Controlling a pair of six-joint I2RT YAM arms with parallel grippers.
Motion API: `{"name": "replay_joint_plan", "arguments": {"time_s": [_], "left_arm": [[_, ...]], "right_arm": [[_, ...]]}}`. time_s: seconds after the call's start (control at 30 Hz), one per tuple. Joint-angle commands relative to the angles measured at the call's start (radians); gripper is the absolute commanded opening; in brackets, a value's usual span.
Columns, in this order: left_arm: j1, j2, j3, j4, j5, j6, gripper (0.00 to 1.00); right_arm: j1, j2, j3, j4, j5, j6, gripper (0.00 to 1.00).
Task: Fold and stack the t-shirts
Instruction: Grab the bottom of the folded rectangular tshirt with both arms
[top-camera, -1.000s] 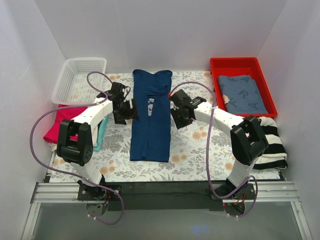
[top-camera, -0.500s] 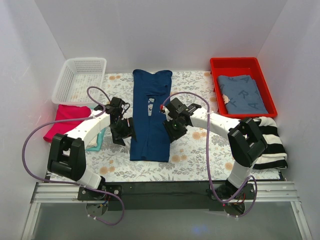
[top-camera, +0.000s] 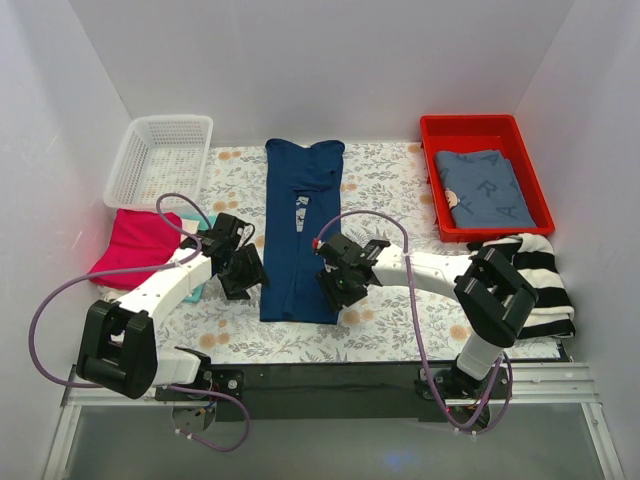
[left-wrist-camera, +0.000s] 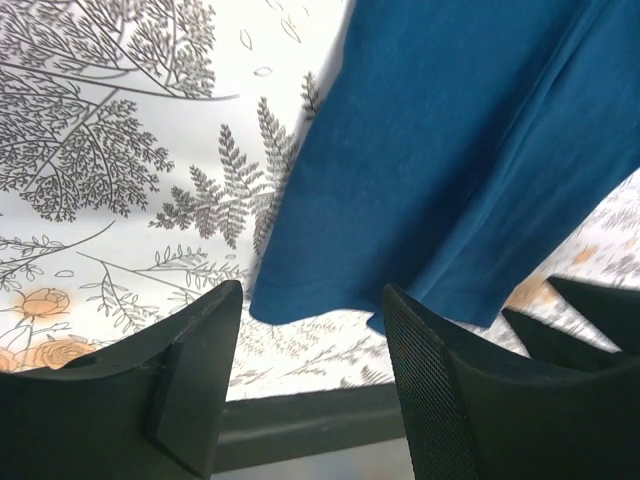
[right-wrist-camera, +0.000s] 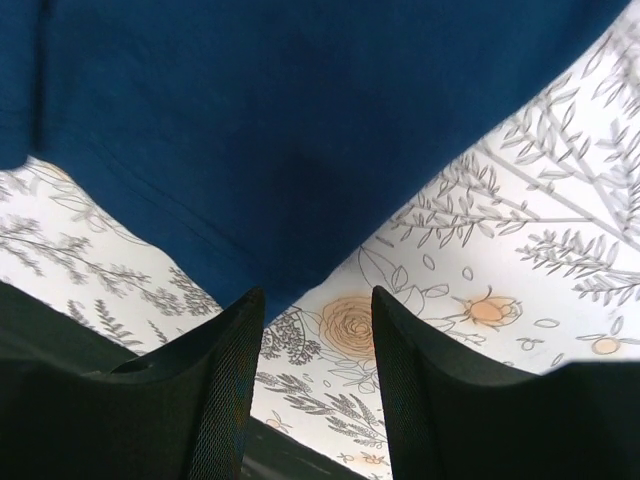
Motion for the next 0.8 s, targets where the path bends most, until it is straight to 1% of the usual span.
{"name": "replay_joint_plan", "arguments": {"time_s": [0.0,0.07,0.13,0.17,0.27,0.33,0.43,0.63,0.77], "left_arm": [[-0.01,0.011,-0.025,0.054,-0.072,-0.103,0.56],[-0.018,0.022,-0.052,0.059,-0.084,-0.12,0.55],[-0.04,0.031,-0.069,0.056,-0.13,-0.139,0.54],[-0.041,0.037,-0.078,0.051,-0.129,-0.142,0.53],[-0.059,0.046,-0.083,0.034,-0.13,-0.169,0.52],[-0.082,0.037,-0.089,0.04,-0.17,-0.191,0.52],[-0.107,0.043,-0.11,0.041,-0.159,-0.205,0.52],[-0.167,0.009,-0.181,0.048,-0.158,-0.28,0.5],[-0.194,-0.003,-0.219,0.062,-0.152,-0.313,0.49]], "right_arm": [[0.013,-0.036,-0.044,0.077,0.026,0.051,0.53],[0.018,-0.045,-0.068,0.108,0.026,0.051,0.53],[0.026,-0.053,-0.094,0.157,0.026,0.061,0.53],[0.029,-0.056,-0.102,0.166,0.054,0.069,0.53],[0.039,-0.068,-0.134,0.207,0.065,0.101,0.53],[0.047,-0.076,-0.164,0.24,0.063,0.115,0.53],[0.065,-0.076,-0.177,0.249,0.066,0.138,0.52],[0.107,-0.073,-0.208,0.251,0.092,0.163,0.51],[0.122,-0.064,-0.229,0.247,0.096,0.181,0.49]]}}
